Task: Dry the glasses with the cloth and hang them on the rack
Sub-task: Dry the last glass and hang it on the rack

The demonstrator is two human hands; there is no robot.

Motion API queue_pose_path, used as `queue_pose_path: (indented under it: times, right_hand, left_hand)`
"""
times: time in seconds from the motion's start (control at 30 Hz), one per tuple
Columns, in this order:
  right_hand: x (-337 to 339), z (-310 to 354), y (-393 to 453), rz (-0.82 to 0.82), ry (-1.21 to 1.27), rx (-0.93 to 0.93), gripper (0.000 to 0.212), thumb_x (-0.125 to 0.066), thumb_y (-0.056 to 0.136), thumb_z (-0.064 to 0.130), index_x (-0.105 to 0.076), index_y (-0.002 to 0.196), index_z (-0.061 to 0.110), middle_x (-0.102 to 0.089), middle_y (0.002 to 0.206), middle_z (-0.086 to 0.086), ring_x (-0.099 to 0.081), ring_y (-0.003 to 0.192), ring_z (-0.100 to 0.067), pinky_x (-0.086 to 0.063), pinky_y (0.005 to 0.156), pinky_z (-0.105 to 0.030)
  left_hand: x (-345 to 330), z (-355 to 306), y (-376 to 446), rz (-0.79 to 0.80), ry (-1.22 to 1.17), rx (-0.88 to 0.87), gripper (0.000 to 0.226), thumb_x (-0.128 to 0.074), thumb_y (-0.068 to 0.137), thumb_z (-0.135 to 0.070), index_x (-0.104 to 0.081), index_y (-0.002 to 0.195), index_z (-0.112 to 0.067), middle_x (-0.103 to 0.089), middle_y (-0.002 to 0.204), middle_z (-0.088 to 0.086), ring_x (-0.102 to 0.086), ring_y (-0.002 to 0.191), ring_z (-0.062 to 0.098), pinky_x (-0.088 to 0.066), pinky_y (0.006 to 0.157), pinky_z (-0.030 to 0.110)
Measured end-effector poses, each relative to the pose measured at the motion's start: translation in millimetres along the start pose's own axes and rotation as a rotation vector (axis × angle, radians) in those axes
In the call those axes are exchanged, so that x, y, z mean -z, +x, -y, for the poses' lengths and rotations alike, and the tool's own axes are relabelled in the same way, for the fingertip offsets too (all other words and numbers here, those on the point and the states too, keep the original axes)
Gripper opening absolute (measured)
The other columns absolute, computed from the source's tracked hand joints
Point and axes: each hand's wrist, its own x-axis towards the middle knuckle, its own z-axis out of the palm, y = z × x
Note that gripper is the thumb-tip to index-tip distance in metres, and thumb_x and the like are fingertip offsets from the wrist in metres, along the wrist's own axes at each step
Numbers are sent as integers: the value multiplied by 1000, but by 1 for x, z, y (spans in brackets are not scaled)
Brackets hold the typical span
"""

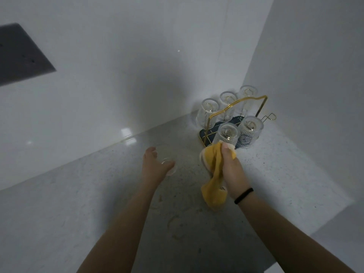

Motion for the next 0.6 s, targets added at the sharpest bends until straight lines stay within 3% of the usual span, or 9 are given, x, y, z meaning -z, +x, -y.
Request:
queue_pose_path:
  times: [0.1, 0.17, 0.23, 0.3, 0.33, 0.4, 0.47, 0.53, 0.6]
  right_hand:
    - [9, 2, -7, 99, 209, -37, 77, -32, 78, 68, -44, 133, 15, -51, 133, -10, -50, 118, -22, -35, 107, -43]
    - [12, 2, -19, 197, 322, 34, 71, -33, 81, 65, -40, 136, 20, -46, 139, -7, -47, 122, -17, -31, 110, -37]
    - [10, 3, -37, 299, 231, 173, 69, -32, 72, 78, -42, 129, 41, -49, 137, 4, -46, 123, -11, -32, 109, -36]
    - [2, 5, -56, 392, 94, 359, 62, -28, 70, 83, -40, 123, 55, -43, 137, 17, -38, 130, -7, -31, 109, -36]
    - [-1, 4, -65, 408, 55, 468, 65, -28, 74, 80, -35, 131, 50, -35, 144, 16, -29, 136, -6, -28, 111, -36]
    - [-10, 5, -73, 324, -22, 676, 68, -29, 83, 69, -22, 142, 36, -22, 152, 9, -18, 140, -5, -24, 113, -35]
    - [-10, 11, -76, 189, -60, 777, 61, -27, 86, 65, -21, 141, 38, -26, 152, 6, -24, 138, -6, -30, 110, -28]
    - [-3, 22, -71, 144, -63, 648, 57, -23, 84, 69, -36, 133, 43, -43, 140, 8, -40, 130, -10, -39, 98, -24]
    - [11, 38, -63, 157, -74, 333, 61, -20, 84, 69, -57, 118, 35, -58, 123, 0, -53, 114, -18, -42, 91, -30]
  left_hand:
    - [9, -17, -18, 39, -233, -32, 85, -85, 71, -25, -35, 139, -17, -54, 118, 2, -57, 112, 21, -49, 85, 31]
    - [15, -32, -37, 96, -436, -30, 89, -86, 69, -23, -32, 140, -20, -57, 113, 0, -61, 104, 13, -49, 80, 24]
    - [19, -54, -59, 198, -668, -14, 85, -85, 67, -26, -37, 137, -17, -61, 111, 0, -64, 98, 9, -50, 80, 25]
    - [16, -71, -78, 350, -845, -102, 55, -81, 74, -27, -57, 121, -9, -67, 103, 3, -67, 92, 16, -53, 80, 31]
    - [14, -79, -91, 401, -901, -169, 40, -75, 78, -29, -64, 110, -8, -69, 98, 6, -67, 89, 19, -55, 77, 31]
    - [13, -93, -108, 421, -978, -212, 35, -68, 82, -36, -68, 104, -10, -69, 97, 12, -67, 88, 21, -56, 77, 30]
    - [14, -103, -121, 402, -967, -236, 39, -63, 84, -37, -67, 107, -6, -69, 99, 14, -67, 90, 22, -56, 78, 31]
    - [17, -108, -129, 404, -943, -239, 43, -62, 85, -34, -64, 112, -1, -70, 102, 14, -69, 93, 24, -57, 77, 31]
    - [18, -111, -141, 455, -917, -194, 40, -62, 86, -35, -67, 114, -7, -71, 110, 15, -68, 102, 29, -57, 81, 39]
